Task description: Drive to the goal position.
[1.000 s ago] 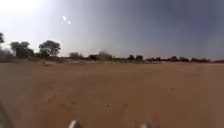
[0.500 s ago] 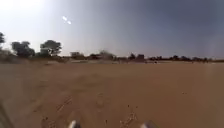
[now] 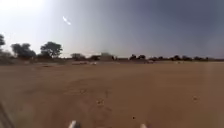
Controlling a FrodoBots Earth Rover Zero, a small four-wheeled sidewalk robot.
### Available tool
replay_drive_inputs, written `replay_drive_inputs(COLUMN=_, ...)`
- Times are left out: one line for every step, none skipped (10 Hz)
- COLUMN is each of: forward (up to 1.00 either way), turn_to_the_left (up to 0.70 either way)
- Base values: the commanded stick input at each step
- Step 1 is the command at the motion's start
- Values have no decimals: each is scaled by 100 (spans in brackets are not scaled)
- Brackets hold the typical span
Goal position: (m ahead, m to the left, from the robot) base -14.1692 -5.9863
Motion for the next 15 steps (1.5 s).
replay_drive_inputs(forward=70, turn_to_the_left=0)
replay_drive_inputs(forward=70, turn_to_the_left=0)
replay_drive_inputs(forward=70, turn_to_the_left=0)
replay_drive_inputs(forward=70, turn_to_the_left=0)
replay_drive_inputs(forward=70, turn_to_the_left=0)
replay_drive_inputs(forward=70, turn_to_the_left=0)
replay_drive_inputs(forward=70, turn_to_the_left=0)
replay_drive_inputs(forward=70, turn_to_the_left=0)
replay_drive_inputs(forward=70, turn_to_the_left=0)
replay_drive_inputs(forward=70, turn_to_the_left=0)
replay_drive_inputs(forward=70, turn_to_the_left=0)
replay_drive_inputs(forward=70, turn_to_the_left=0)
replay_drive_inputs(forward=70, turn_to_the_left=0)
replay_drive_inputs(forward=70, turn_to_the_left=0)
replay_drive_inputs(forward=70, turn_to_the_left=0)
